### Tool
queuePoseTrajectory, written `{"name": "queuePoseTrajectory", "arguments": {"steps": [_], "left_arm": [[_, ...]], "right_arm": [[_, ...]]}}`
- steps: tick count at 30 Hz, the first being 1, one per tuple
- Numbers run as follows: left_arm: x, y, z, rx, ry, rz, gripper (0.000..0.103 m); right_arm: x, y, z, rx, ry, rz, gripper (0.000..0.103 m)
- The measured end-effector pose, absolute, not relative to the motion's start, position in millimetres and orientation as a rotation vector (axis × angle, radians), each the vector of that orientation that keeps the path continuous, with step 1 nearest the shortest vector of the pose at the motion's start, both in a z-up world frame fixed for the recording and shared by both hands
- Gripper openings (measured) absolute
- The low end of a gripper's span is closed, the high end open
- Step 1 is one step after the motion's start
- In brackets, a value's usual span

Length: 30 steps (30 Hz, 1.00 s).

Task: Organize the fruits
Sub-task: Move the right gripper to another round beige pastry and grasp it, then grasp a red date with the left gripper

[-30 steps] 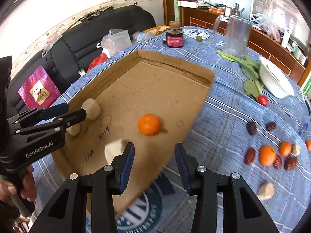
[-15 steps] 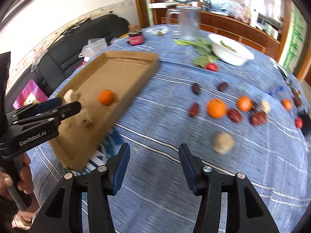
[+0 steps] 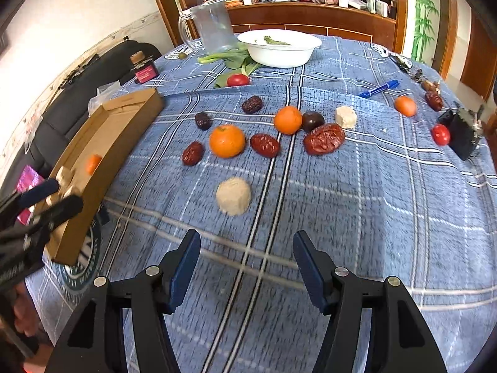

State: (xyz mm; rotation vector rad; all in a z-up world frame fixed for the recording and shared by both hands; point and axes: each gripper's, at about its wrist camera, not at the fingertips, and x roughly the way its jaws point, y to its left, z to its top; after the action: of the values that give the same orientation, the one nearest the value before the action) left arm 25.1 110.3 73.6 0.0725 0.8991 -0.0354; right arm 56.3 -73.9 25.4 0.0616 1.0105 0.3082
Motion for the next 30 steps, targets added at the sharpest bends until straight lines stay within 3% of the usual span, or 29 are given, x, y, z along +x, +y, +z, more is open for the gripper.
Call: {"name": "queuePoseTrajectory", "arguments": {"steps": [4, 6, 8, 23, 24, 25, 27, 28, 30], "left_arm": [[27, 107, 72, 0.079, 0.912, -0.023, 0.073], [30, 105, 71, 0.084, 0.918, -0.015, 0.073], [34, 103, 70, 0.079, 0.925, -0.016, 0.073], [122, 41, 26, 0.079, 1.019, -0.132, 0.073], [127, 40, 22, 0.085, 1.022, -0.129, 0.068], [131, 40, 17, 0.08, 1.032, -0.136, 0.052], [134, 41, 13, 0.067, 1.025, -0.149, 0.04], [135, 41, 12, 0.068, 1.021, -0.155, 0.028], [135, 42, 13, 0.075, 1.014, -0.163, 0.018]], "right_arm": [[74, -64, 19, 0.059, 0.999, 0.343, 0.066], [81, -56, 14, 0.042, 1.003, 0.369, 0.061], [85, -46, 9, -0.006, 1.004, 0.39, 0.03], [63, -111, 11, -0.058, 0.961, 0.334, 0.03], [64, -113, 9, -0.053, 0.964, 0.333, 0.03], [64, -115, 9, -0.043, 0.966, 0.336, 0.03], [64, -117, 8, -0.03, 0.964, 0.341, 0.03], [65, -116, 8, -0.028, 0.962, 0.342, 0.03], [65, -116, 8, -0.023, 0.96, 0.345, 0.03]]}}
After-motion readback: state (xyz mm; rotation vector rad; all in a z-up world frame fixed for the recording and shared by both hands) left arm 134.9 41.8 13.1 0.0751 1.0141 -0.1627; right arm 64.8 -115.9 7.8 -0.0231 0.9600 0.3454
